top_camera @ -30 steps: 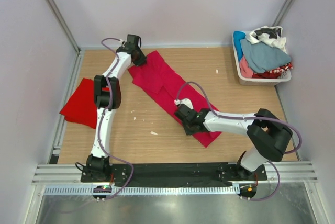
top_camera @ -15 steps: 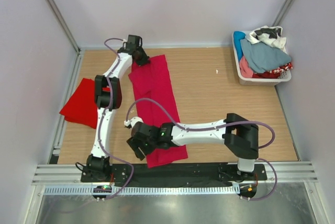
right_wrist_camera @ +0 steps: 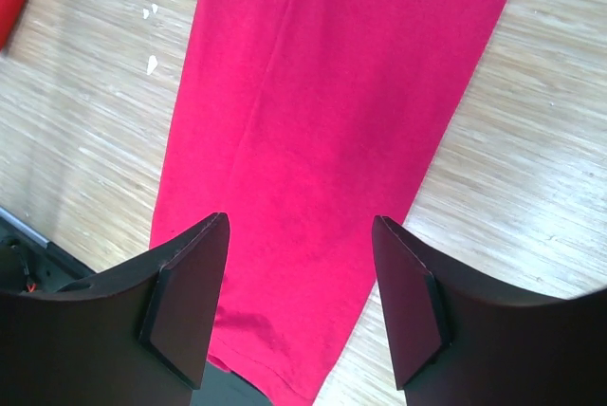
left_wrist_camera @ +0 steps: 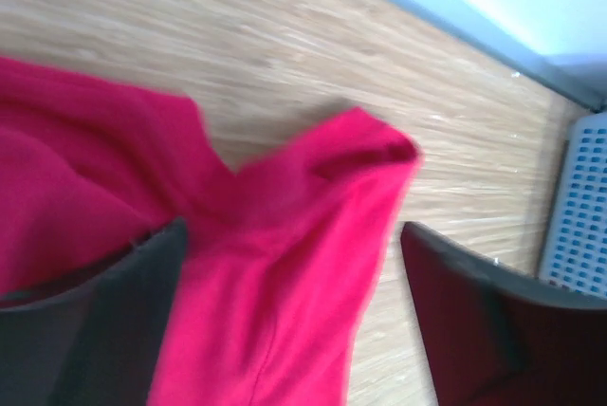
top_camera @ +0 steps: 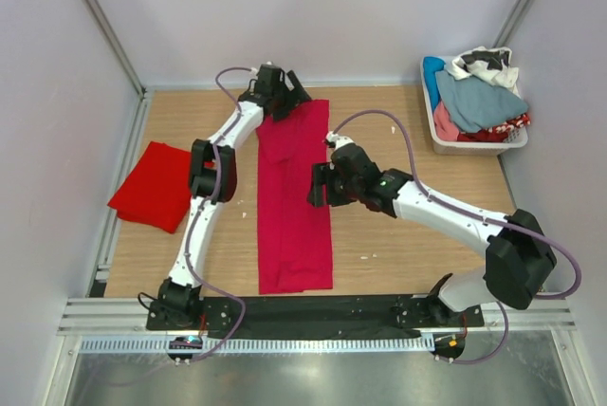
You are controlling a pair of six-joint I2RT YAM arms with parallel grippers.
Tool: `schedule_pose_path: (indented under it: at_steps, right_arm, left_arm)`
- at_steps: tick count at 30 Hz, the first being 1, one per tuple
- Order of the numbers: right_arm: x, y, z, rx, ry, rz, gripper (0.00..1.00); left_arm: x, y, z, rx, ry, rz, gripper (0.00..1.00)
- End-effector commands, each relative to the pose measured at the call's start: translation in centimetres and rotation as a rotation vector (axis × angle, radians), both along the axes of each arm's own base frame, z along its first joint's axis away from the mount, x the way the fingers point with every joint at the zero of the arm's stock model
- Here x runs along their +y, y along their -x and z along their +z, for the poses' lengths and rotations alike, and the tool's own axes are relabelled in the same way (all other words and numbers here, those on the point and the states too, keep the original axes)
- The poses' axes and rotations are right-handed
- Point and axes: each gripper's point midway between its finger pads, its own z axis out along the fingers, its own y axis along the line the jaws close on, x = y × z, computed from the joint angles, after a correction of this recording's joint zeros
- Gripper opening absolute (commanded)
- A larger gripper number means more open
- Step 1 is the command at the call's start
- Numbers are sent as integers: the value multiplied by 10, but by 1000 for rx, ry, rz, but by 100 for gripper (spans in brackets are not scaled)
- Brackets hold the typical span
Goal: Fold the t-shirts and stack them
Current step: Fold the tshirt
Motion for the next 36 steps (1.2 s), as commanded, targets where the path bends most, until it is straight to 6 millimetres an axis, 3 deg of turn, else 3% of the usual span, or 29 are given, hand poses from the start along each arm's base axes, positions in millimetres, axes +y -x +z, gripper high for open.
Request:
schedule_pose_path:
  at_steps: [1,2,5,7,8,9,10,11,12,13,14,15,16,17,18,19,20,21,22,24,25,27,28,29,32,36]
  right_arm:
    - [-6,-10,4,-7,-56,-19,68]
    - [-10,-13,-2,2,-54,-25,68]
    - [-21,-33,-11,15,-87,-78,65]
    - [-18,-42,-15,27,-133,-88,63]
    - [-24,-51,-16,28,-146,-111,63]
    - [-23,-57,-18,28,-159,-120,63]
    - [-21,-61,-22,43,-165,-116,62]
    - [-25,-70,-25,47,-169,-134,62]
    - [-26,-78,-26,44,-174,-144,61]
    - [-26,-84,-27,53,-190,-151,61]
    - [-23,-91,-23,60,-218,-138,60]
    - [-30,-106,-32,75,-230,-167,60]
    - [-31,-112,-37,99,-250,-184,59]
    - [-28,-124,-29,97,-298,-175,60]
    - [-33,-137,-44,124,-312,-202,59]
    - [-31,-151,-38,117,-338,-202,59]
    - [-30,-158,-40,127,-349,-206,59]
    - [-29,-161,-61,174,-330,-212,59]
    - [-27,-174,-55,159,-345,-213,59]
    - [-23,-182,-65,193,-354,-216,57]
    - [-20,-185,-82,225,-348,-220,56]
    - [-14,-198,-79,220,-360,-219,55]
    - [-15,-201,-89,234,-350,-232,55]
    - [-15,-211,-85,215,-353,-239,55]
    - [-17,-227,-91,215,-358,-274,56]
    - [-28,-240,-106,243,-329,-331,53]
  left_arm:
    - [19,-9,88,-153,-39,32,99]
    - [26,-1,80,-136,-84,18,100]
    - [53,20,131,-190,-134,36,100]
    - [73,33,152,-224,-223,65,99]
    - [86,57,179,-234,-251,82,100]
    - [95,69,185,-230,-280,104,100]
    - [112,88,171,-185,-332,145,100]
    - [121,108,205,-235,-326,171,100]
    - [130,122,212,-240,-334,193,100]
    - [137,134,211,-232,-343,212,100]
    - [143,152,184,-177,-368,208,100]
    - [148,170,203,-211,-344,213,100]
    - [151,188,173,-144,-351,205,100]
    - [147,200,169,-137,-320,177,100]
    - [146,214,172,-147,-296,165,100]
    - [147,230,145,-95,-289,154,100]
    - [145,239,137,-84,-278,143,100]
    - [142,249,129,-69,-258,119,99]
    - [144,266,116,-47,-254,110,98]
    - [143,281,107,-30,-239,87,98]
    - [144,288,105,-26,-238,82,97]
    - [148,304,104,-38,-234,78,97]
    - [150,311,101,-34,-233,73,97]
    - [151,318,109,-55,-223,72,97]
    - [146,335,110,-63,-183,32,97]
    - [143,352,92,-18,-164,-1,97]
